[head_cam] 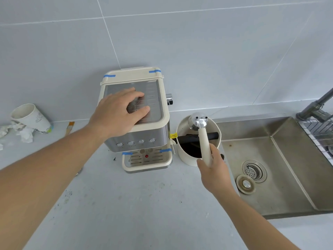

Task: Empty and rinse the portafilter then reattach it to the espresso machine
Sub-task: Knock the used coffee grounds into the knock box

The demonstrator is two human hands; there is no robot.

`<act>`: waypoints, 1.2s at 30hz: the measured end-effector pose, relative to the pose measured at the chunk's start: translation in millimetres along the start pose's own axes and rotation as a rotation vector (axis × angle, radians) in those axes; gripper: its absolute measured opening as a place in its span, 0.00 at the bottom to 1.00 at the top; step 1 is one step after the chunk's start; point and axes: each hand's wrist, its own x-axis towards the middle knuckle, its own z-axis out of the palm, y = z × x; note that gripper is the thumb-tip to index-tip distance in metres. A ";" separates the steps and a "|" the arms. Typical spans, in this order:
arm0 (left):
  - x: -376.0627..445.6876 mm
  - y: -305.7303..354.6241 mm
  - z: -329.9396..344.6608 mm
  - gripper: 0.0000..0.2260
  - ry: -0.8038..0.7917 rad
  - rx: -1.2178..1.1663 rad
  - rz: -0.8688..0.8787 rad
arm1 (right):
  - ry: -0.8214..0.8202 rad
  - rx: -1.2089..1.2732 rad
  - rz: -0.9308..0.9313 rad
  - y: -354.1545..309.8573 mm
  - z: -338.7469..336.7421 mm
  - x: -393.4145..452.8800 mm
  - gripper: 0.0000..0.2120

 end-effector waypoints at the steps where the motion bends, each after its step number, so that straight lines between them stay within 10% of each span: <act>1: 0.0 -0.3 0.1 0.26 -0.001 -0.004 0.000 | -0.003 -0.012 -0.001 0.7 -0.3 0.7 0.19; 20: -2.8 4.4 -3.0 0.24 0.014 -0.008 -0.005 | 0.013 -0.012 -0.026 8.2 6.0 0.8 0.18; 36: -4.0 7.9 -6.0 0.23 0.001 0.053 0.005 | -0.027 0.187 0.315 -10.5 2.3 8.5 0.17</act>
